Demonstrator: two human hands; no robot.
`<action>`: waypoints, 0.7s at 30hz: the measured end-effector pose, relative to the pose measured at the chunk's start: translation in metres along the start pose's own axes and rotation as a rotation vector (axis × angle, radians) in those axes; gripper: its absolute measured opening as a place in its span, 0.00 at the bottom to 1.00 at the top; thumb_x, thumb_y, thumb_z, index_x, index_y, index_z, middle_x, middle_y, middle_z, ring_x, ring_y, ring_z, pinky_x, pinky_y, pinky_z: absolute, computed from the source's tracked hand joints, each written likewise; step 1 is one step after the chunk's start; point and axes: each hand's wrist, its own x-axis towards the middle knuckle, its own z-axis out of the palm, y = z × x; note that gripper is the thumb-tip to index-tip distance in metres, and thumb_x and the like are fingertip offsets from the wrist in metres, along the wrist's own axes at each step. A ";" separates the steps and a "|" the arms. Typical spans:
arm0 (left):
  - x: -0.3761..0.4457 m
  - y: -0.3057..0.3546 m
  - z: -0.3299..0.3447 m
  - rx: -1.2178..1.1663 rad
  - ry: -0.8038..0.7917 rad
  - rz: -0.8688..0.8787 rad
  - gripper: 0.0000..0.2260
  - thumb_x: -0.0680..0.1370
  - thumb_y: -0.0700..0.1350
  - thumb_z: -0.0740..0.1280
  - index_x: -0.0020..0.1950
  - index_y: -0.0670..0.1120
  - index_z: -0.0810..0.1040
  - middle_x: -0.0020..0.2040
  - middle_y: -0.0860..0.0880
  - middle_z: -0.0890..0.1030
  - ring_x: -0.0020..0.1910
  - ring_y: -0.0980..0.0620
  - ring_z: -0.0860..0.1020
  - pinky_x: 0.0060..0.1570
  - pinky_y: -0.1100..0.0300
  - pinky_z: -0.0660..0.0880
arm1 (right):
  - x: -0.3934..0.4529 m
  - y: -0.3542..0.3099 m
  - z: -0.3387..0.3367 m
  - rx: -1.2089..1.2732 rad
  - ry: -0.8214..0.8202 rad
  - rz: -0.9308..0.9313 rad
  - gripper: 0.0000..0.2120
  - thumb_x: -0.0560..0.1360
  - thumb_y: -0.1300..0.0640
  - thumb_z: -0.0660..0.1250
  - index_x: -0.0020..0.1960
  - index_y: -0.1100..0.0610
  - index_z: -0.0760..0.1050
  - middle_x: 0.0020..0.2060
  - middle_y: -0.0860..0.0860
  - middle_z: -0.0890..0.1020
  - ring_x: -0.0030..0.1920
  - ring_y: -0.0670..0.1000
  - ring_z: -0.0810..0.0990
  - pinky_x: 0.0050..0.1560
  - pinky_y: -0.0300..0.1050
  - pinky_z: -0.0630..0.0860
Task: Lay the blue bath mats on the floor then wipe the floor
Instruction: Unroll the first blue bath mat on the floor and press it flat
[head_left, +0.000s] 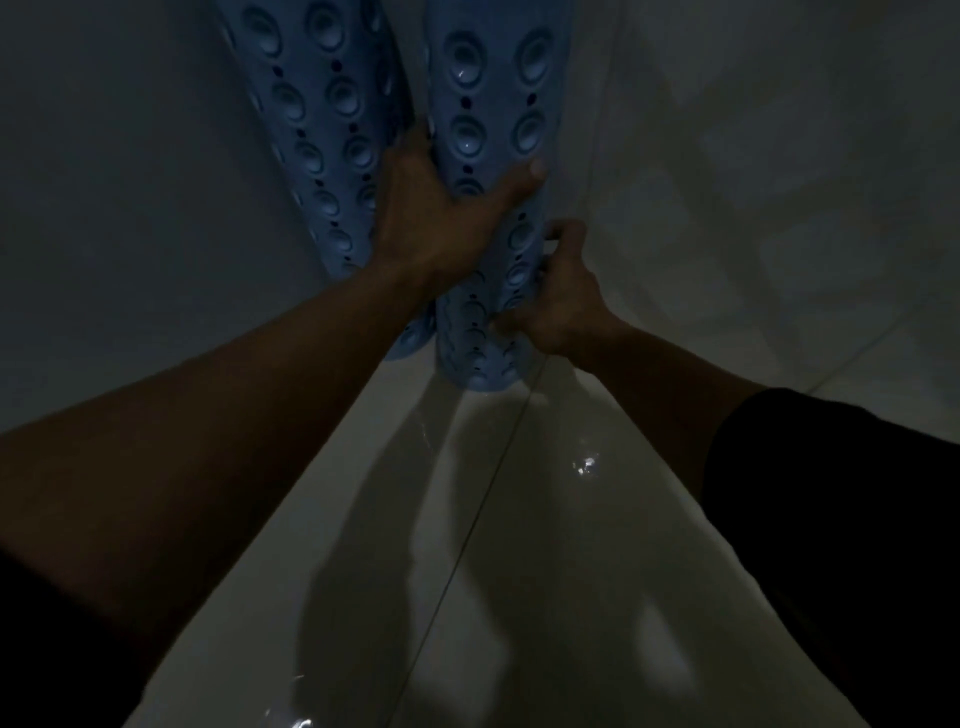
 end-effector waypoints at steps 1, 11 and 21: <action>-0.001 0.002 0.001 -0.027 0.004 -0.012 0.26 0.72 0.54 0.78 0.66 0.46 0.77 0.60 0.55 0.81 0.55 0.66 0.80 0.55 0.67 0.79 | -0.001 0.002 0.000 0.007 0.032 -0.008 0.41 0.64 0.63 0.80 0.66 0.58 0.56 0.59 0.57 0.77 0.55 0.57 0.80 0.55 0.55 0.80; -0.013 0.060 0.020 -0.208 -0.118 -0.125 0.23 0.67 0.49 0.82 0.57 0.44 0.79 0.49 0.58 0.83 0.47 0.67 0.83 0.46 0.69 0.80 | -0.059 -0.013 -0.059 -0.050 0.178 -0.011 0.37 0.59 0.65 0.83 0.57 0.61 0.62 0.43 0.44 0.75 0.44 0.51 0.79 0.44 0.56 0.80; -0.046 0.154 0.098 -0.486 -0.348 -0.172 0.32 0.67 0.46 0.82 0.65 0.42 0.72 0.59 0.49 0.83 0.54 0.54 0.84 0.52 0.53 0.83 | -0.166 -0.050 -0.178 -0.096 0.363 0.259 0.41 0.56 0.59 0.85 0.59 0.56 0.63 0.46 0.47 0.77 0.44 0.43 0.77 0.42 0.50 0.81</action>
